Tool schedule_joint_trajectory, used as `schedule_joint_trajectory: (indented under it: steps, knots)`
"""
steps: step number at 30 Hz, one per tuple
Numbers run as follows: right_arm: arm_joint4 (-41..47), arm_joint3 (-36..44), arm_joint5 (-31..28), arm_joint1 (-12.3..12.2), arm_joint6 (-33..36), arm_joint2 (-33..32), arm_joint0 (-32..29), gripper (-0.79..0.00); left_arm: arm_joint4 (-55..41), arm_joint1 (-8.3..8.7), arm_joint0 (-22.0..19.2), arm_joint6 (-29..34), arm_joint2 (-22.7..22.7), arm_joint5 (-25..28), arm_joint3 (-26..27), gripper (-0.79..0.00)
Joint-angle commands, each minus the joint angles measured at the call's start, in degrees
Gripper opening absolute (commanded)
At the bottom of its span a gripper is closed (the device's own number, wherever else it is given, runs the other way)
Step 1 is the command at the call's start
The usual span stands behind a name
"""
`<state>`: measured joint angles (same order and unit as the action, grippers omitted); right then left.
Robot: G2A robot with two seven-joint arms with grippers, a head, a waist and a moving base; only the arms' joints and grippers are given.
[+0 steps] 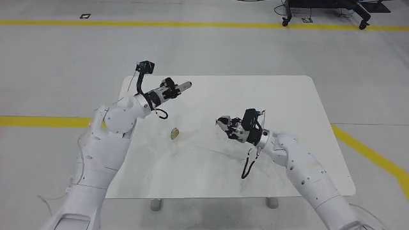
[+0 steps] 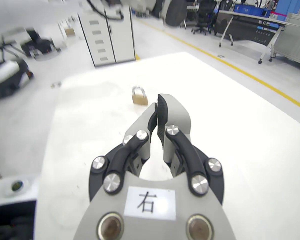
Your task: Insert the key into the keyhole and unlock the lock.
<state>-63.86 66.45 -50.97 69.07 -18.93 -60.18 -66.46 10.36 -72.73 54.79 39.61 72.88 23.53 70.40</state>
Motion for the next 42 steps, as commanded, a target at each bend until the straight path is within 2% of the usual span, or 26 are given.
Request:
schedule_joint_trajectory:
  steps: [1,2,4,13,15,18,22,26,27,28,33,37,40,42]
  knots:
    - [8.70,-0.85,-3.41,0.38,0.95,0.38,0.74,-0.785,-17.28,-0.37,-0.72,4.51,0.35,2.03,-3.25,0.000]
    - [12.17,-1.14,-4.44,0.57,1.37,0.59,0.80,-0.785,-22.85,-0.52,-1.28,8.04,0.31,2.18,-4.80,0.000]
    - [17.62,-1.75,-4.70,0.80,3.08,0.75,0.90,-0.785,-22.85,-0.52,-1.28,8.04,0.31,2.18,-4.80,0.000]
    - [17.62,-1.75,-4.70,0.80,3.08,0.75,0.90,-0.785,-22.85,-0.52,-1.28,8.04,0.31,2.18,-4.80,0.000]
    - [18.16,-1.69,-4.19,0.84,3.19,0.78,0.61,-0.785,-16.33,-0.29,-0.91,8.32,-1.00,3.78,-2.55,0.000]
    - [26.22,-3.73,-5.84,1.26,4.79,1.40,0.64,-0.785,-17.36,-0.39,0.52,12.66,-3.52,7.30,1.23,0.000]
    - [42.55,-6.41,-7.03,2.32,9.52,4.31,2.05,-0.785,-23.82,-0.50,0.82,20.03,-5.97,6.44,0.80,0.000]
    - [58.18,-7.71,-7.03,2.58,17.72,6.35,3.74,-0.785,-28.03,-0.51,-0.45,25.22,-7.08,6.37,-0.88,-0.077]
    - [61.26,-7.92,-7.03,2.57,20.05,6.70,4.08,-0.785,-28.68,-0.54,-0.72,25.57,-7.32,6.46,-1.17,-0.117]
    - [64.57,-7.96,-7.03,2.58,22.45,7.15,4.27,-0.785,-28.60,-0.56,-0.98,25.93,-7.63,6.70,-1.38,-0.219]
    - [76.57,-9.18,-7.03,2.65,33.14,8.24,5.67,-0.785,-24.69,-0.47,-1.94,26.49,-9.23,8.23,-2.49,-0.262]
    - [81.85,-10.54,-7.03,2.87,39.20,8.41,6.60,-0.785,-19.58,-0.37,-2.62,23.55,-10.07,7.90,-3.53,-0.289]
    - [84.67,-10.96,-7.03,3.02,42.97,8.17,6.92,-0.785,-18.97,-0.43,-2.73,22.54,-10.83,7.89,-3.63,-0.292]
    - [85.81,-11.22,-7.03,3.08,45.22,7.86,7.00,-0.785,-19.10,-0.47,-2.83,22.54,-11.35,7.93,-3.56,-0.326]
